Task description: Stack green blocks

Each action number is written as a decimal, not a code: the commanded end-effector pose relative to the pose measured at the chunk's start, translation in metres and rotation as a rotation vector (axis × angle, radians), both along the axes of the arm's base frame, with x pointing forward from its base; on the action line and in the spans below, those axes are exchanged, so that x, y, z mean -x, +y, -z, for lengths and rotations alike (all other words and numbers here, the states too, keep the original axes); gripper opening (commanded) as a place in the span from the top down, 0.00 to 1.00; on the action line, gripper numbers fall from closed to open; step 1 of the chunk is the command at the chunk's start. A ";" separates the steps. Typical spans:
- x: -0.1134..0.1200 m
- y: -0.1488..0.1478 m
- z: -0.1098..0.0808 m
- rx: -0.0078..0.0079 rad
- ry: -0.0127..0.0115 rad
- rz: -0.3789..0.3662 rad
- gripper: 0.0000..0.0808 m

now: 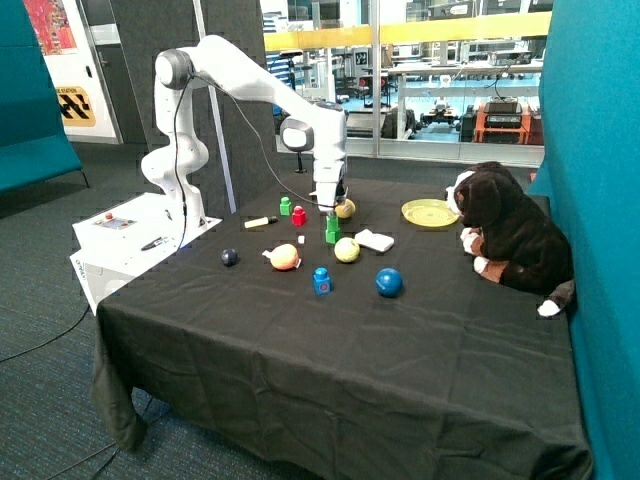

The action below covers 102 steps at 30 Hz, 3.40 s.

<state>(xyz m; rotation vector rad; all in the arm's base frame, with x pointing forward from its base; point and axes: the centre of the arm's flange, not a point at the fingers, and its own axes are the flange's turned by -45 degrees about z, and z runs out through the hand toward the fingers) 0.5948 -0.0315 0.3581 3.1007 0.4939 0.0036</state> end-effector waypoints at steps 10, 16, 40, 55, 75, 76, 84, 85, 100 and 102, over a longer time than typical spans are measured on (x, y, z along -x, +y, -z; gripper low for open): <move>0.012 0.002 -0.050 -0.0014 0.0026 -0.041 0.03; 0.034 0.010 -0.069 -0.0013 0.0026 -0.100 0.25; 0.099 0.035 -0.079 -0.0011 0.0027 -0.257 0.41; 0.132 0.076 -0.065 -0.0009 0.0028 -0.444 0.49; 0.148 0.134 -0.049 -0.0006 0.0029 -0.607 0.32; 0.147 0.139 -0.049 -0.0006 0.0029 -0.614 0.32; 0.148 0.169 -0.050 -0.0006 0.0029 -0.655 0.33; 0.149 0.171 -0.050 -0.0006 0.0029 -0.657 0.33; 0.136 0.162 -0.033 -0.0009 0.0028 -0.449 0.33; 0.132 0.156 -0.030 -0.0009 0.0028 -0.412 0.39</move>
